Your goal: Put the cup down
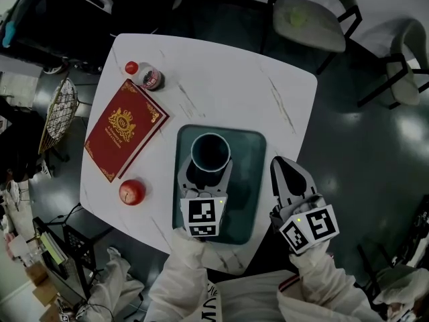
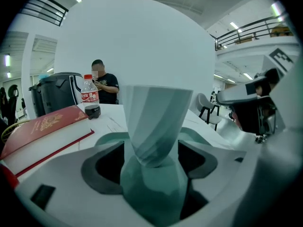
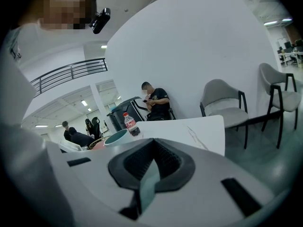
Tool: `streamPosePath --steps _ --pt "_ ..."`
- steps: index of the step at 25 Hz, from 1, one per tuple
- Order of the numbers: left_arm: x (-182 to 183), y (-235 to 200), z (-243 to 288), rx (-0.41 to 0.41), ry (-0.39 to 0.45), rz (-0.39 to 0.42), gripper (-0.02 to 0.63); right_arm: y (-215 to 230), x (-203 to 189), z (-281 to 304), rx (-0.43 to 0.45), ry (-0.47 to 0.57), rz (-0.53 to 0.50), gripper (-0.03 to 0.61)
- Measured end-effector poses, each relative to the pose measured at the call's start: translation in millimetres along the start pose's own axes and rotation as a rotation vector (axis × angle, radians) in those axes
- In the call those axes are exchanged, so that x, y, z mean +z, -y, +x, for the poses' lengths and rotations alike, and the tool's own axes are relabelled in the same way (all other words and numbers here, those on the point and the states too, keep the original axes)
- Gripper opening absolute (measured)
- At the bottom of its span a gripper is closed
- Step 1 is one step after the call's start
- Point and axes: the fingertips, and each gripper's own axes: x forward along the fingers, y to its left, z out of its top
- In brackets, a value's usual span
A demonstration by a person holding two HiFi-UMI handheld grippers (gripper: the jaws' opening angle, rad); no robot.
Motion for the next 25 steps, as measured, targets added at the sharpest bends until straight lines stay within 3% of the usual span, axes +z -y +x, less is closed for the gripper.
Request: streamPosePath --steps 11,25 --pt "-1 -2 -41 -0.04 0.02 -0.013 0.345 -38 5 -25 0.004 0.041 -0.026 0.005" --pt "28 4 -141 -0.102 0.135 0.069 0.338 -112 22 -84 0.014 0.11 -0.072 0.006"
